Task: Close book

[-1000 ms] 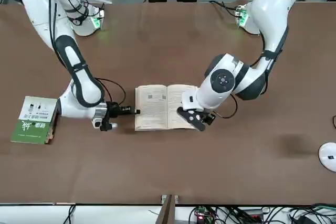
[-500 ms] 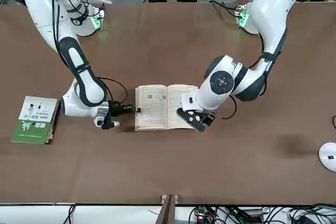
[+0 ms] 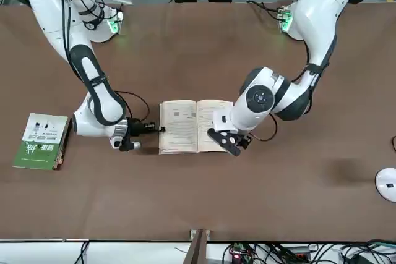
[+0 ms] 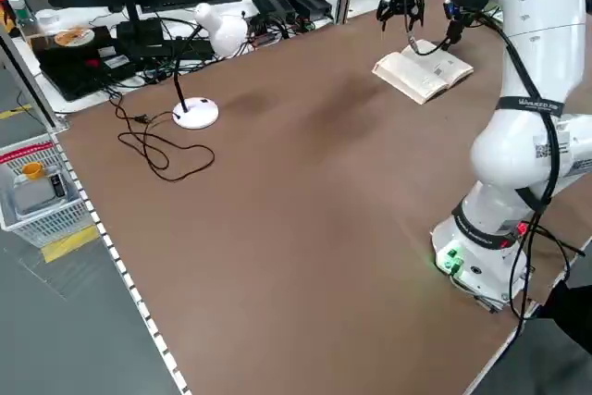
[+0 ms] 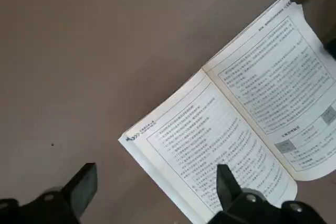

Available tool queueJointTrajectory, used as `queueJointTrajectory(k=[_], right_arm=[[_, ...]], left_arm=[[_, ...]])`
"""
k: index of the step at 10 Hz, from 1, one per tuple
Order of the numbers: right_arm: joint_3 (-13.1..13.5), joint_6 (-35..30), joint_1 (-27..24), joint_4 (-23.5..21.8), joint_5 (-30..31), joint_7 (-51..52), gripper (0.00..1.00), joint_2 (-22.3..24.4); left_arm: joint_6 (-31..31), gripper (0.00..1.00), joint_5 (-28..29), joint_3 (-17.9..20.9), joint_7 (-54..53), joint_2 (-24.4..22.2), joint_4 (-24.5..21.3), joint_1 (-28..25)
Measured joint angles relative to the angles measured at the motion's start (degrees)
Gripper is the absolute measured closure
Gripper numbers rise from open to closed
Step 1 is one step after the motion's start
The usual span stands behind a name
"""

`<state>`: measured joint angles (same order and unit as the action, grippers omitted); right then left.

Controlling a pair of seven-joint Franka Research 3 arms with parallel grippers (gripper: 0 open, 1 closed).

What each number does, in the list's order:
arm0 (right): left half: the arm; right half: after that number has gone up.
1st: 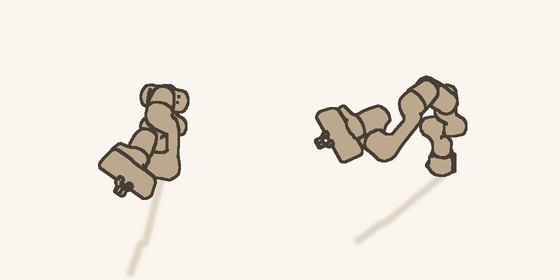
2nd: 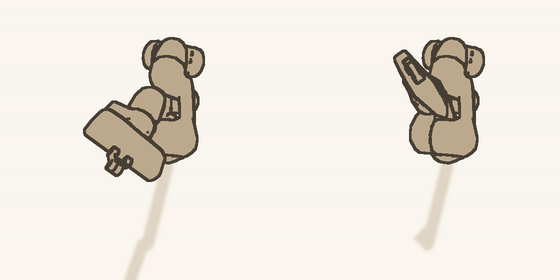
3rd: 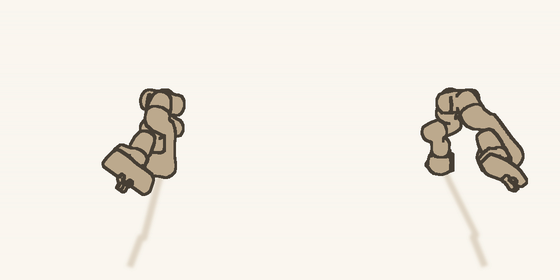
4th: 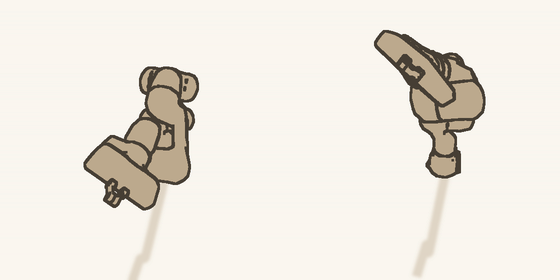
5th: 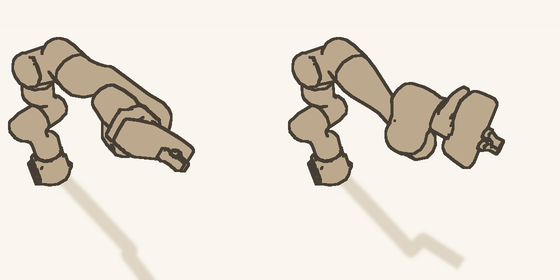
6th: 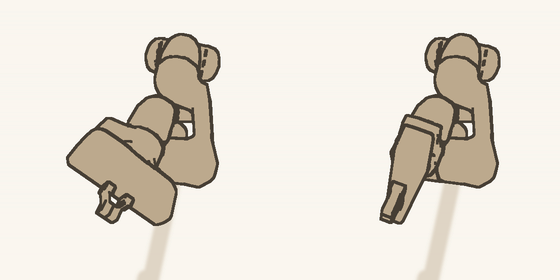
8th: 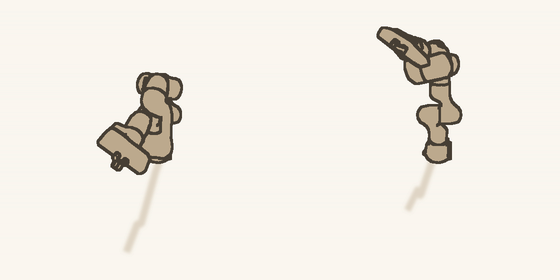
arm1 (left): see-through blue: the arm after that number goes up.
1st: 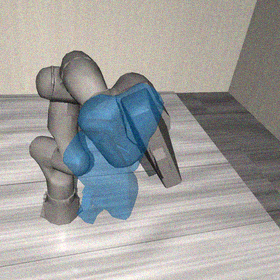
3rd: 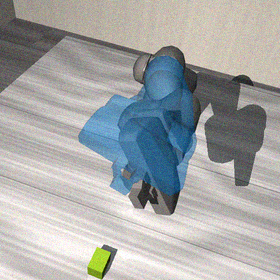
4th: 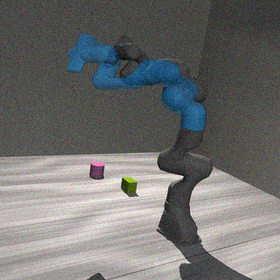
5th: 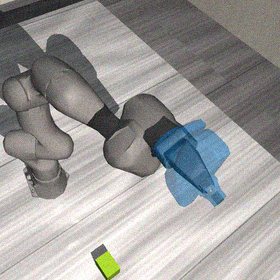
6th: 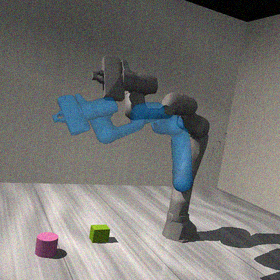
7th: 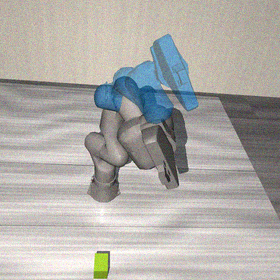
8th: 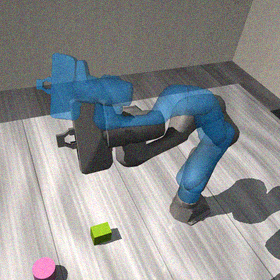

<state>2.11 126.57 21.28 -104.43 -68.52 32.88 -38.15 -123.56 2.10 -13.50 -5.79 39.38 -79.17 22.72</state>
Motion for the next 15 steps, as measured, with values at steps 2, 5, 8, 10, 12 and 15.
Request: queueJointTrajectory(k=[2, 5, 8, 10, 12, 15], right_arm=[[-0.1, 0.9, 0.3, -0.2, -0.1, 0.1, 0.99, 0.0], [-0.1, 1.2, 0.7, -0.8, -0.9, 1.1, 0.99, 0.0], [-0.1, 1.3, 0.8, -1.3, -1.7, 2.4, 0.99, 0.0], [-0.1, 1.4, 0.8, -1.6, -1.8, 2.5, 0.99, -0.1], [-0.1, 2.1, 0.8, -1.7, -1.8, 2.6, 0.99, -0.2], [-0.1, 3.2, 0.9, -1.7, -1.8, 2.6, 0.99, -0.7]], left_arm=[[0.0, 0.00, 0.0, 0.0, 0.0, 0.2, 0.0, 0.2], [-0.5, 0.00, 0.0, 0.0, 0.0, 0.5, 0.0, 0.3], [-1.0, 0.00, 0.0, 0.0, 0.0, 0.8, 0.0, 0.4], [-1.1, 0.00, 0.0, 0.0, 0.0, 0.9, 0.0, 0.4], [-1.1, 0.00, 0.0, 0.0, 0.0, 1.1, 0.0, 0.4], [-1.4, 0.00, 0.0, 0.0, 0.0, 1.4, 0.0, 0.5]])
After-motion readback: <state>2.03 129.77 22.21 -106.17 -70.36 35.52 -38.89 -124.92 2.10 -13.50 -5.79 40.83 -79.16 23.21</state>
